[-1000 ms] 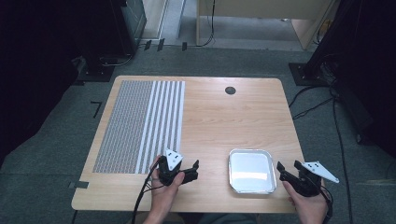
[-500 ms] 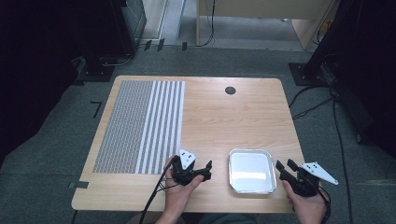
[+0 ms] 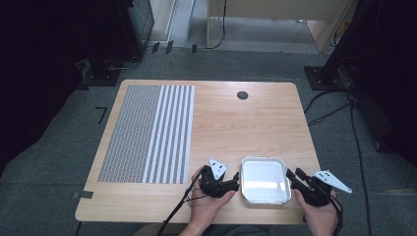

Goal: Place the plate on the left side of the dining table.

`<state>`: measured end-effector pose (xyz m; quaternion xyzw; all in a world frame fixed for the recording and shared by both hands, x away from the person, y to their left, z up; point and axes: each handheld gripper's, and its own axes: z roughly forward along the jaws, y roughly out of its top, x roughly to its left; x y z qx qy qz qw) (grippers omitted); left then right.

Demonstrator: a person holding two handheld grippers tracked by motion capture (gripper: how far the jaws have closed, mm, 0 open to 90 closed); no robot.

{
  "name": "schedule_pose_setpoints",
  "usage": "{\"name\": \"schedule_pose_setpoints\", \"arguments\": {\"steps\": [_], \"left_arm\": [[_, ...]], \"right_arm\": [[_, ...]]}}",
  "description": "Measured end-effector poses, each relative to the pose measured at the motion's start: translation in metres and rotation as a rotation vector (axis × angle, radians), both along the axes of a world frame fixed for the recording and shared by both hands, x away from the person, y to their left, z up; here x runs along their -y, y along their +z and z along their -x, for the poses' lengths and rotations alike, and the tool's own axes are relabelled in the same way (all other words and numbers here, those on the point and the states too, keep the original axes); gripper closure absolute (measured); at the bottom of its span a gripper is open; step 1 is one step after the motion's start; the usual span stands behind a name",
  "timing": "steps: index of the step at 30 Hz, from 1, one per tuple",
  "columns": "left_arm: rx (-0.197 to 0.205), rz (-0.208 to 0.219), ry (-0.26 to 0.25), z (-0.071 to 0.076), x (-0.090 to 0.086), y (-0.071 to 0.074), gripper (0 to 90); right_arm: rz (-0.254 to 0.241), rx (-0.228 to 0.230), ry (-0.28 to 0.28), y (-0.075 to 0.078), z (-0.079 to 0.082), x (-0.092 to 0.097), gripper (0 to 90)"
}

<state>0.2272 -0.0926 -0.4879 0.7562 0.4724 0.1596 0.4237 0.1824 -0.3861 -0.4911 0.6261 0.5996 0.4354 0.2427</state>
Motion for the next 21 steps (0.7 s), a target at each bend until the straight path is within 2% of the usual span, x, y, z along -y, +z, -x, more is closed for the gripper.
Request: {"name": "schedule_pose_setpoints", "arguments": {"steps": [5,9,16,21], "left_arm": [[-0.009,0.014,-0.010,0.000,0.008,-0.002,41.1],[-0.019,0.009,-0.020,0.001,0.015,-0.003,43.5],[-0.026,0.003,-0.029,0.001,0.021,-0.004,48.2],[-0.045,-0.004,-0.037,-0.001,0.024,-0.007,60.0]], "right_arm": [[-0.005,-0.007,0.025,-0.003,-0.002,-0.005,63.5],[-0.036,-0.010,0.029,-0.004,-0.002,-0.006,65.1],[-0.033,-0.023,0.020,-0.005,-0.003,-0.006,66.9],[-0.059,-0.037,0.015,-0.006,-0.004,-0.004,72.5]]}}
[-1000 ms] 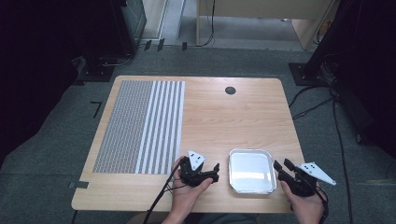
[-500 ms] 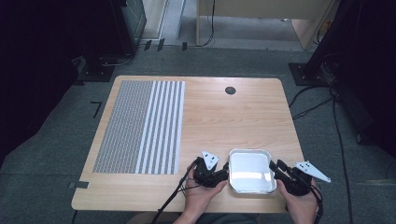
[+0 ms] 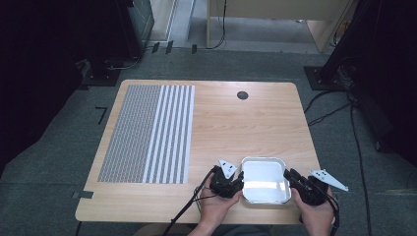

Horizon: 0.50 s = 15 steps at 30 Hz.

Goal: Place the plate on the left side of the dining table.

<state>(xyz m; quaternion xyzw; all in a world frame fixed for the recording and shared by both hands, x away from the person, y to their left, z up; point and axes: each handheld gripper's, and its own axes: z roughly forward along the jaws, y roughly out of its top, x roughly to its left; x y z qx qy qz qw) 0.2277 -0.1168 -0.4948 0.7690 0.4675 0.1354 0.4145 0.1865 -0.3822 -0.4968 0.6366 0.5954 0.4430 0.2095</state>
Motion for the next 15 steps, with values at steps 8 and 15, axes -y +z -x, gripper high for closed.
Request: {"name": "schedule_pose_setpoints", "arguments": {"steps": [8,15], "left_arm": [[-0.019,0.073,-0.019,0.001,-0.003,0.002,68.9],[-0.027,0.105,-0.036,0.005,0.002,0.005,71.4]], "right_arm": [[-0.027,-0.034,-0.002,-0.001,-0.002,0.001,78.2],[-0.049,-0.080,-0.036,-0.002,-0.002,0.005,82.9]]}}
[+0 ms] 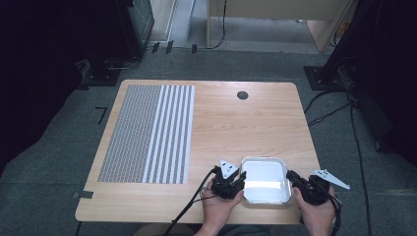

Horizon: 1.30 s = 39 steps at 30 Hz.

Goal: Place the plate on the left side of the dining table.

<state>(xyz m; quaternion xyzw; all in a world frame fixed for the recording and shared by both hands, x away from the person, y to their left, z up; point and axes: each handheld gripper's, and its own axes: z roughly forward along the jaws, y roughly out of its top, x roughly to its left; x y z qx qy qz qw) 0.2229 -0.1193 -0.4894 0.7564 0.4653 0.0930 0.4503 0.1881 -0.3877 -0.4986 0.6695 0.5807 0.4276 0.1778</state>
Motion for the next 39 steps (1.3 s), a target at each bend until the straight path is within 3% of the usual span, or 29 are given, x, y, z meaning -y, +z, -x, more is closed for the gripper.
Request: {"name": "schedule_pose_setpoints", "arguments": {"steps": [10,17,23,28,30,35,39], "left_arm": [[-0.018,-0.050,-0.022,0.001,0.006,-0.007,78.0],[-0.001,-0.073,-0.024,0.002,0.007,-0.007,81.9],[-0.003,-0.074,-0.026,0.001,0.006,-0.007,81.9],[-0.002,-0.069,-0.027,0.001,0.008,-0.008,81.3],[0.001,-0.072,-0.029,0.001,0.009,-0.007,80.9],[0.013,-0.075,-0.031,0.001,0.010,-0.004,80.8],[0.021,-0.072,-0.035,0.003,0.011,-0.003,80.1]], "right_arm": [[0.010,-0.045,-0.008,-0.002,-0.002,-0.002,87.3],[0.030,-0.058,-0.028,-0.002,-0.002,-0.007,87.4],[-0.035,-0.071,-0.055,-0.002,-0.002,-0.003,88.1],[-0.104,-0.049,-0.067,0.002,0.001,0.003,90.0],[-0.096,-0.047,-0.067,0.003,0.001,0.003,90.0],[-0.133,-0.030,-0.080,0.006,0.004,0.007,90.0],[-0.093,-0.018,-0.110,0.009,0.006,0.011,90.0]]}}
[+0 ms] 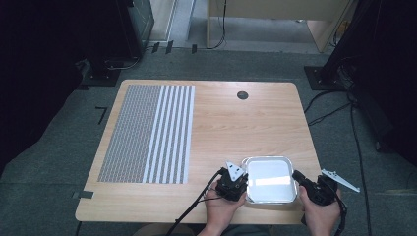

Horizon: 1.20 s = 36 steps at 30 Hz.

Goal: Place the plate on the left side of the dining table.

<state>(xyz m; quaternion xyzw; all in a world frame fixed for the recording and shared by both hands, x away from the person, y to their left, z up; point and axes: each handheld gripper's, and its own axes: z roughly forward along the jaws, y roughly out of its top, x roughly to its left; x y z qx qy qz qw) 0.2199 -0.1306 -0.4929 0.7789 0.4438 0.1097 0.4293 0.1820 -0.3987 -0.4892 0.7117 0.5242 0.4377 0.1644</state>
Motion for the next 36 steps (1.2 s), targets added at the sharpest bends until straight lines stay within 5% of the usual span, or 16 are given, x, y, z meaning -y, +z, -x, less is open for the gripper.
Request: {"name": "schedule_pose_setpoints", "arguments": {"steps": [6,10,15,20,32,36], "left_arm": [[0.006,-0.006,-0.014,0.003,0.004,-0.001,80.1],[0.001,-0.008,-0.022,0.003,0.006,-0.002,80.1],[-0.018,-0.008,-0.037,0.002,0.008,-0.004,77.9],[-0.027,0.025,-0.047,0.002,0.006,-0.002,74.4],[0.014,-0.003,-0.036,-0.001,-0.008,0.008,82.6],[0.010,0.009,-0.006,-0.009,-0.025,0.015,84.0]], "right_arm": [[0.072,0.020,0.013,0.000,0.001,-0.003,86.3],[0.128,-0.012,0.018,-0.003,-0.003,-0.009,83.6],[0.104,-0.037,-0.015,-0.003,-0.005,-0.010,89.6],[0.002,-0.048,-0.056,-0.007,-0.004,-0.006,89.9],[-0.011,-0.036,-0.072,0.004,-0.001,-0.025,89.7],[0.006,-0.024,-0.067,0.010,-0.006,-0.041,89.7]]}}
